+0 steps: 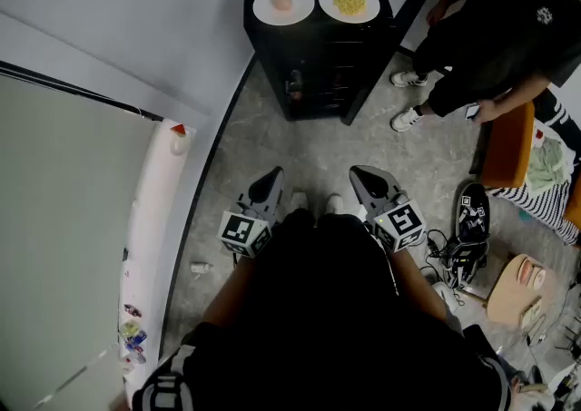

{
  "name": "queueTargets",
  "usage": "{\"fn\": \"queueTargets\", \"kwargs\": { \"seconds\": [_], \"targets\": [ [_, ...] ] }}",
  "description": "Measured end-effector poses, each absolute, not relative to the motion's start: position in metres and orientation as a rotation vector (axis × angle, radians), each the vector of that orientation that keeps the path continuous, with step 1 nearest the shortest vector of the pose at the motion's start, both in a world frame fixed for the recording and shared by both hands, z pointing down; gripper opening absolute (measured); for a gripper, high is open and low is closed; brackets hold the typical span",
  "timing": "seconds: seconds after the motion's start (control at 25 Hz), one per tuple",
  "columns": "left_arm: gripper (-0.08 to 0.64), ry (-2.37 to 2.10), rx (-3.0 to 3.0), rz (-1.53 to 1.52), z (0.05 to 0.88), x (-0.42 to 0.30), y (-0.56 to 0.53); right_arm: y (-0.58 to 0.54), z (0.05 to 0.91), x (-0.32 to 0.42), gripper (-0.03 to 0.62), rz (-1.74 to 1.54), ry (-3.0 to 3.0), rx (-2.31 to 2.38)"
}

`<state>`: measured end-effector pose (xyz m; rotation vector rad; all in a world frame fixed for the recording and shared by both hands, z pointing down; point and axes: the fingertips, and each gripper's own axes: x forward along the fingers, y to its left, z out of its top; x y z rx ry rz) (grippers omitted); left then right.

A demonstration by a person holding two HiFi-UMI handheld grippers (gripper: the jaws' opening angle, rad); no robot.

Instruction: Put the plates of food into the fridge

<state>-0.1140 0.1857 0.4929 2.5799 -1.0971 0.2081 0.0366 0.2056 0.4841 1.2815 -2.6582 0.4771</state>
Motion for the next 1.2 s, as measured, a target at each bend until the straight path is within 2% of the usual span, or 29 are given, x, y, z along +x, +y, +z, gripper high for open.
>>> {"fn": "queueTargets", "kwargs": {
  "seconds": [0.68, 1.2],
  "targets": [
    [0.021, -1.125, 2.603, 0.223, 0.484, -0.101, 0.195, 0.217, 0.486, 0.057, 0.025, 0.571, -2.713, 1.364],
    [0.021, -1.221, 2.593, 0.254, 0.479, -0.071, 0.210, 0.220, 0.504, 0.105, 0.025, 0.679, -2.718, 1.379]
  ]
}}
